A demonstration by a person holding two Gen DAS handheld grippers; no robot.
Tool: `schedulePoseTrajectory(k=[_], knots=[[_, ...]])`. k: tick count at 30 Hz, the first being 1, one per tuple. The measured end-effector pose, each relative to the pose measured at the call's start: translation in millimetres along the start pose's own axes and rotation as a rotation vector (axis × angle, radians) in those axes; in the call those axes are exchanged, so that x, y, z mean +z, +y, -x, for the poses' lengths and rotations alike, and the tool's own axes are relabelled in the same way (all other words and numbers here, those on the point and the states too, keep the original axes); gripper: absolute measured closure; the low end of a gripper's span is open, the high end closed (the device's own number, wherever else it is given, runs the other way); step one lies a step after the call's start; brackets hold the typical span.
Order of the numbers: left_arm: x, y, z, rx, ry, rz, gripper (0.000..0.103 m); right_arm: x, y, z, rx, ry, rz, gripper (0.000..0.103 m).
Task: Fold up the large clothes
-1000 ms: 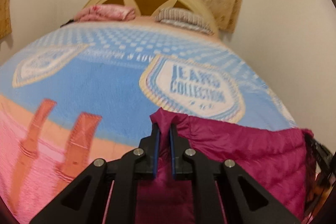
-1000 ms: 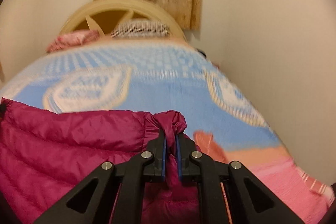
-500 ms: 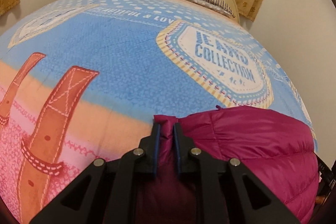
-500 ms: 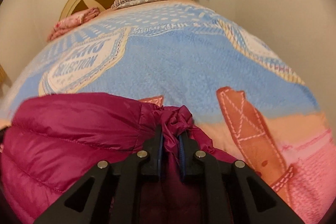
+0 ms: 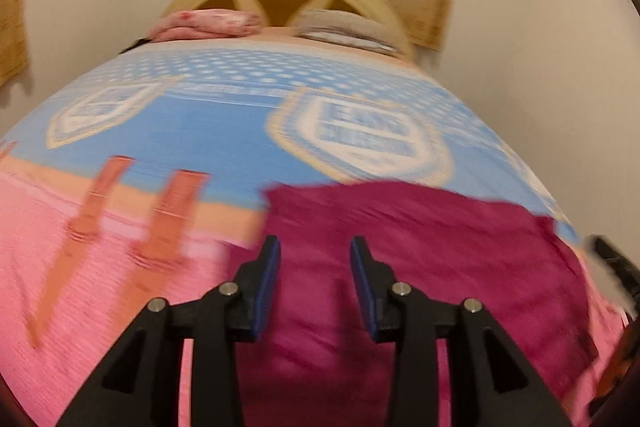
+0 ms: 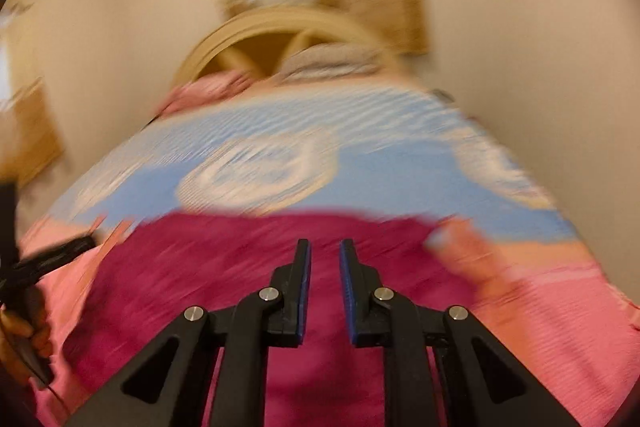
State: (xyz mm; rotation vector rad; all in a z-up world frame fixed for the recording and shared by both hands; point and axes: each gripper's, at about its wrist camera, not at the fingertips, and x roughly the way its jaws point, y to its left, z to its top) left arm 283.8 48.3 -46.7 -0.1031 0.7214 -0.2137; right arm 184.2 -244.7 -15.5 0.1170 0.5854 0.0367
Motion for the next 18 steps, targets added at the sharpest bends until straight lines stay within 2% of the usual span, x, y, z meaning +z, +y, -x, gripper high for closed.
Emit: schedulePoseTrajectory(k=[2, 5, 8, 11, 15, 18], knots=[[-11, -28, -3, -0.043, 0.023, -0.040, 0.064, -10, 28, -12, 0.054, 0.043, -0.001, 0.089], [-26, -51, -17, -0.047, 0.064, -0.055, 0.064, -26, 49, -35, 0.056, 0.094, -0.024, 0.089], [-38, -53, -33, -0.028, 0.087, -0.046, 0.064, -46, 53, -58, 0.062, 0.151, -0.055, 0.088], [-42, -54, -39, -0.026, 0.084, -0.059, 0.063, -61, 50, -70, 0.051, 0.169, -0.040, 0.089], [-51, -58, -47, 0.011, 0.069, -0.094, 0.063, -64, 45, -79, 0.040, 0.207, -0.045, 0.090], [-51, -57, -50, 0.005, 0.080, -0.076, 0.063, -68, 46, -84, 0.027, 0.216, -0.036, 0.090]])
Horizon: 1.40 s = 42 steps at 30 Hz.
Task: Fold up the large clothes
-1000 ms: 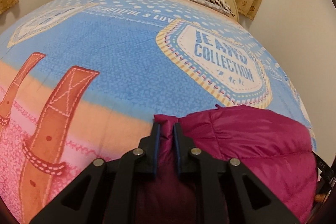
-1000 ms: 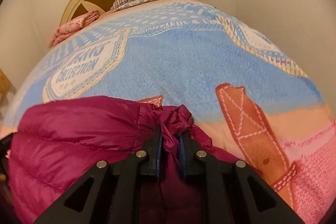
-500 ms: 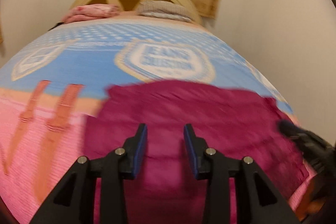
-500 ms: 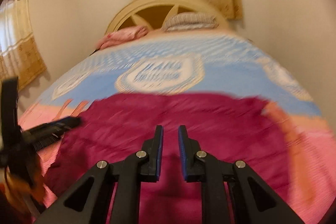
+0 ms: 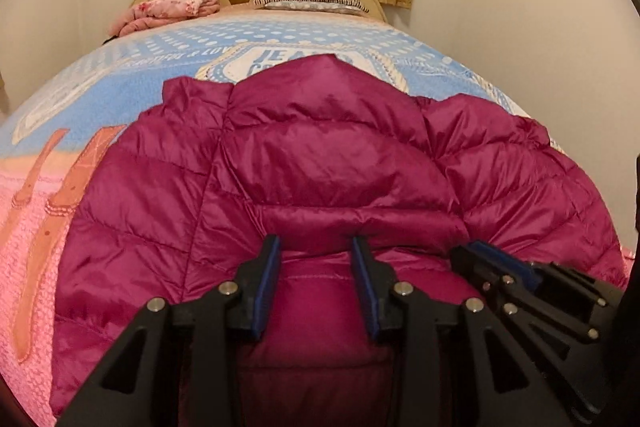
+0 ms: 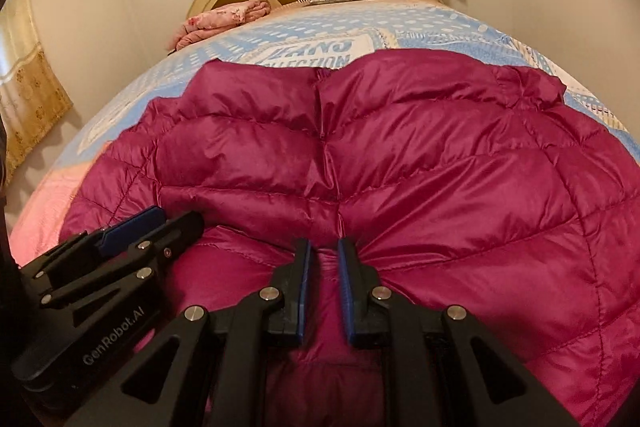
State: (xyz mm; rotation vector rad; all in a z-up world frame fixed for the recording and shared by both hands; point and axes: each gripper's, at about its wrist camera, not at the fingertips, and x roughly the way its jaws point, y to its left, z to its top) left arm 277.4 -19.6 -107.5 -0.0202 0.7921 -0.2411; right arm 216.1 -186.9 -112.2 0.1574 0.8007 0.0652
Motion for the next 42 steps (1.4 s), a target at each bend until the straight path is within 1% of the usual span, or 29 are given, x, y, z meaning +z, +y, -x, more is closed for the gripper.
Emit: schedulePoseTrajectory(k=[4, 5, 7, 8, 9, 10, 11, 12, 13, 15, 16, 17, 20, 22, 24, 25, 26, 27, 30, 33, 34, 35, 36, 38, 40, 42], knots=[[1, 7, 0, -0.033, 0.010, 0.034, 0.063, 1, 0, -2, -0.016, 0.004, 0.012, 0.090], [1, 9, 5, -0.044, 0.013, 0.042, 0.063, 1, 1, -1, -0.020, 0.003, 0.016, 0.090], [-1, 15, 23, -0.087, 0.005, 0.074, 0.063, 2, 0, 0, -0.019, -0.001, 0.016, 0.090], [-5, 23, 38, -0.123, -0.012, 0.109, 0.063, 3, -1, 1, -0.014, 0.000, 0.010, 0.090], [-10, 31, 53, -0.141, -0.034, 0.139, 0.058, 4, -2, 1, -0.011, 0.002, 0.008, 0.090], [-14, 40, 67, -0.129, -0.062, 0.163, 0.054, 4, -2, 1, -0.011, 0.002, 0.009, 0.090], [-18, 46, 77, -0.099, -0.088, 0.175, 0.045, 5, -1, 4, -0.013, 0.002, 0.011, 0.091], [-24, 55, 89, -0.058, -0.117, 0.186, 0.041, 6, 1, 8, -0.015, -0.005, 0.016, 0.091], [-30, 62, 99, -0.027, -0.140, 0.191, 0.041, 7, 3, 19, -0.014, -0.037, 0.023, 0.091], [-38, 77, 109, 0.016, -0.158, 0.203, 0.041, 5, 11, 49, 0.025, -0.130, 0.027, 0.091], [-44, 85, 112, 0.030, -0.158, 0.223, 0.041, 2, 16, 61, 0.041, -0.145, 0.029, 0.091], [-48, 89, 111, 0.032, -0.155, 0.243, 0.041, -2, 23, 73, 0.053, -0.154, 0.032, 0.091], [-71, 103, 111, 0.010, -0.138, 0.355, 0.041, -20, 33, 92, 0.076, -0.148, 0.013, 0.091], [-85, 100, 108, -0.011, -0.138, 0.405, 0.041, -32, 36, 88, 0.087, -0.118, 0.001, 0.091], [-91, 89, 98, -0.048, -0.098, 0.420, 0.041, -39, 33, 74, 0.053, -0.077, -0.015, 0.091], [-92, 88, 96, -0.063, -0.090, 0.423, 0.041, -44, 27, 66, 0.061, -0.059, -0.040, 0.091], [-94, 84, 93, -0.074, -0.088, 0.426, 0.036, -48, 23, 60, 0.073, -0.048, -0.059, 0.091], [-94, 84, 92, -0.090, -0.092, 0.427, 0.027, -52, 21, 56, 0.078, -0.045, -0.062, 0.092], [-90, 84, 86, -0.126, -0.103, 0.455, 0.019, -56, 18, 49, 0.085, -0.027, -0.079, 0.094], [-74, 85, 79, -0.148, -0.125, 0.460, 0.018, -47, 17, 50, 0.081, -0.011, -0.084, 0.094], [-70, 86, 77, -0.157, -0.133, 0.456, 0.018, -40, 16, 53, 0.096, -0.016, -0.102, 0.094], [-65, 86, 73, -0.163, -0.140, 0.454, 0.018, -32, 14, 57, 0.107, -0.033, -0.122, 0.094], [-61, 87, 69, -0.166, -0.140, 0.458, 0.018, -21, 12, 60, 0.094, -0.063, -0.137, 0.094], [-59, 90, 63, -0.178, -0.141, 0.481, 0.018, -4, 7, 58, 0.065, -0.094, -0.162, 0.094], [-59, 93, 58, -0.198, -0.148, 0.511, 0.018, 9, 1, 43, 0.070, -0.088, -0.198, 0.094], [-59, 95, 56, -0.216, -0.159, 0.527, 0.018, 10, -1, 16, 0.063, -0.033, -0.215, 0.094]])
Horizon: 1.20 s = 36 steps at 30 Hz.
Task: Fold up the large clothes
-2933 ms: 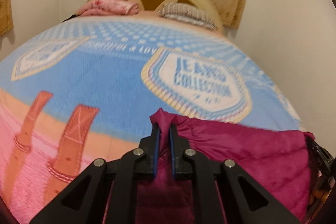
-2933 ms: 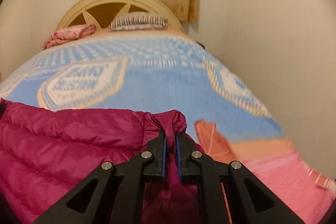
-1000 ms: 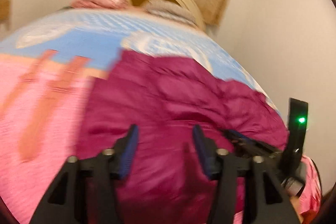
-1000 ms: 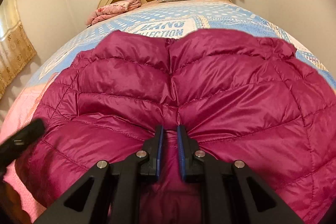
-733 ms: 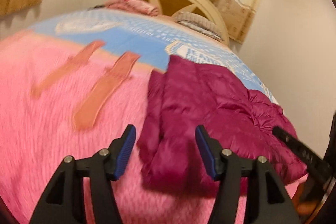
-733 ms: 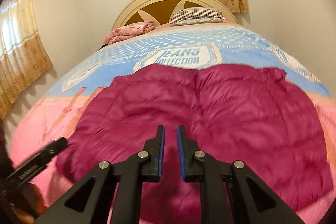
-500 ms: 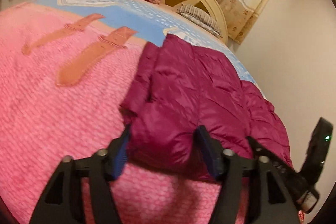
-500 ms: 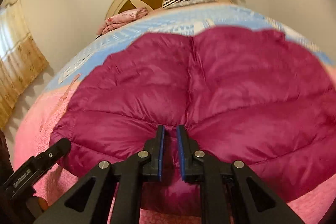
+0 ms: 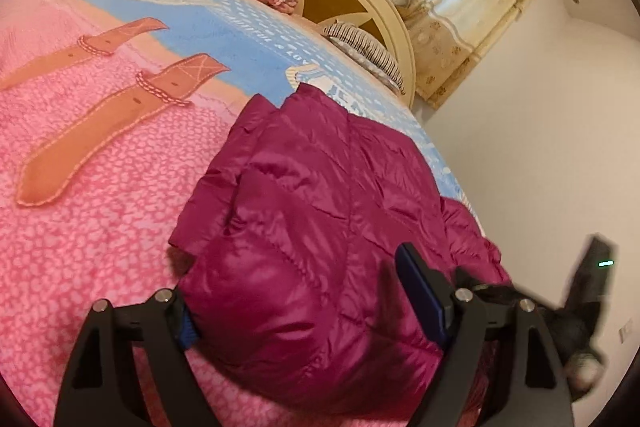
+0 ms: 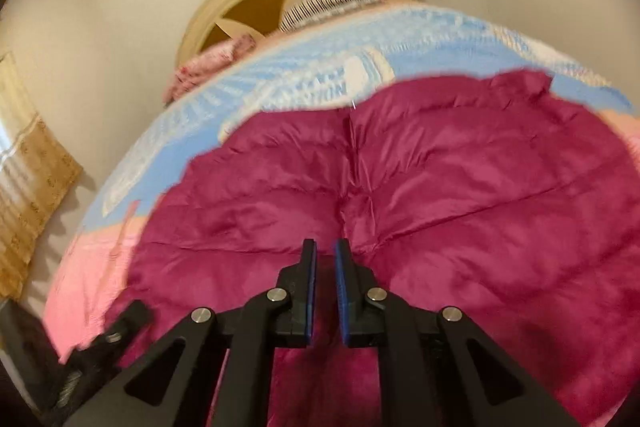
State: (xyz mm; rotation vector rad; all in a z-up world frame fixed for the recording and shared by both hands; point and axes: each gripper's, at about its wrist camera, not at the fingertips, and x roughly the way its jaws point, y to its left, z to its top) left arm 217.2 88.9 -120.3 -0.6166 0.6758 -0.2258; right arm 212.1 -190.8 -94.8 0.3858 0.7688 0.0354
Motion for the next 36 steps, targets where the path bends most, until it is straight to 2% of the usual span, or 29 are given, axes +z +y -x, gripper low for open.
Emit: schedulePoseTrajectory(k=[4, 5, 7, 8, 9, 12, 15, 20, 27, 29, 31, 34, 36], knots=[[4, 1, -9, -0.023, 0.006, 0.016, 0.019, -12, 1, -22, -0.029, 0.019, 0.050, 0.097], [5, -2, -12, -0.028, 0.005, 0.012, 0.023, -11, -1, -24, -0.020, 0.026, 0.038, 0.097], [6, -7, -16, -0.050, 0.012, 0.006, 0.041, -11, -7, -24, 0.002, 0.032, 0.017, 0.098], [7, -9, -18, -0.071, 0.019, 0.000, 0.059, -10, -8, -24, 0.008, 0.034, 0.011, 0.098], [7, -11, -19, -0.091, 0.026, -0.005, 0.071, -10, -8, -25, 0.008, 0.035, 0.010, 0.098], [11, -21, -9, -0.151, 0.026, -0.033, 0.085, -10, -5, -23, 0.000, 0.043, 0.012, 0.098], [16, -30, 10, -0.210, 0.022, -0.062, 0.089, -11, -4, -24, 0.024, 0.069, -0.028, 0.098], [23, -33, 46, -0.223, 0.001, -0.103, 0.089, -30, 21, -21, 0.080, 0.114, -0.080, 0.098], [33, -39, 104, -0.128, -0.053, -0.327, 0.089, -67, 98, -33, 0.307, 0.246, -0.070, 0.098], [30, -50, 114, -0.088, -0.070, -0.425, 0.089, -67, 110, -37, 0.379, 0.293, -0.055, 0.098], [26, -61, 121, -0.083, -0.084, -0.500, 0.089, -63, 108, -34, 0.444, 0.319, -0.075, 0.098], [17, -85, 121, -0.081, -0.085, -0.616, 0.089, -50, 89, -11, 0.491, 0.282, -0.089, 0.098], [6, -103, 112, -0.078, -0.074, -0.694, 0.089, -40, 67, 15, 0.473, 0.198, -0.089, 0.098]])
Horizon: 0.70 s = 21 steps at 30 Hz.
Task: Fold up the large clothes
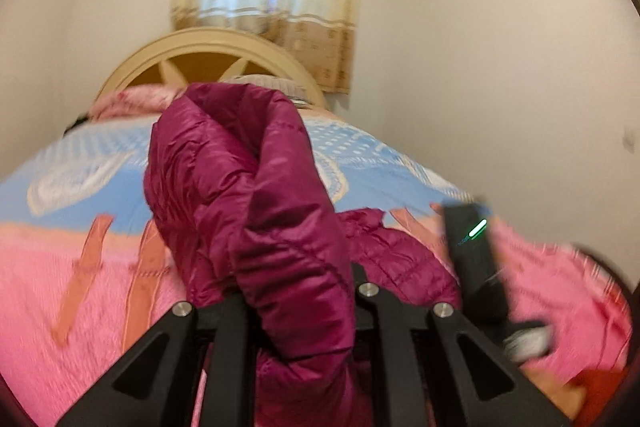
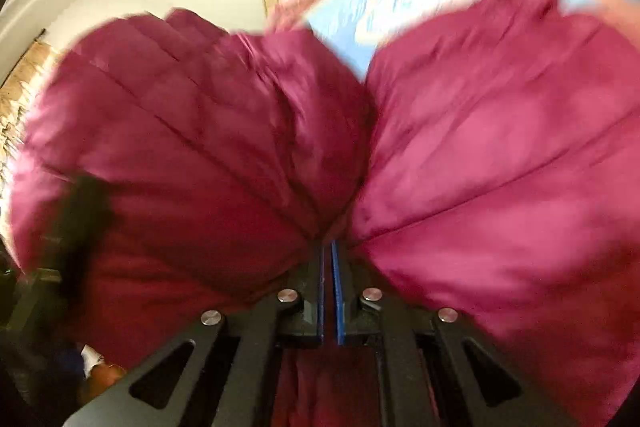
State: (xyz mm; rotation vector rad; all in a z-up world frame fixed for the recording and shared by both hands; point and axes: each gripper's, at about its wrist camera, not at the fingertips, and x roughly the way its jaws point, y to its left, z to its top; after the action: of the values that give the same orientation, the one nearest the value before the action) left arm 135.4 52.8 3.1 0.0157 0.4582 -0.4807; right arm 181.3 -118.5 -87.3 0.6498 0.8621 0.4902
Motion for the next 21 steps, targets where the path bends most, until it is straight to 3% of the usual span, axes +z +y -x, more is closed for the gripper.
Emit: schedulePoseTrajectory(k=[4, 6, 9, 16, 21], knots=[[-3, -40, -17, -0.051, 0.030, -0.100, 0.089, 4, -28, 63, -0.049, -0.127, -0.012, 0.098], [-8, -63, -27, -0.077, 0.052, -0.153, 0.089, 4, -45, 90, -0.117, -0.175, -0.006, 0.098], [-21, -96, -51, -0.111, 0.108, -0.236, 0.089, -4, -69, 117, -0.178, -0.218, -0.024, 0.098], [-61, -136, -89, -0.102, 0.217, -0.375, 0.089, -8, -114, 152, -0.285, -0.286, -0.121, 0.098], [-79, -138, -95, -0.092, 0.226, -0.400, 0.089, 17, -127, 172, -0.193, -0.325, -0.148, 0.098]])
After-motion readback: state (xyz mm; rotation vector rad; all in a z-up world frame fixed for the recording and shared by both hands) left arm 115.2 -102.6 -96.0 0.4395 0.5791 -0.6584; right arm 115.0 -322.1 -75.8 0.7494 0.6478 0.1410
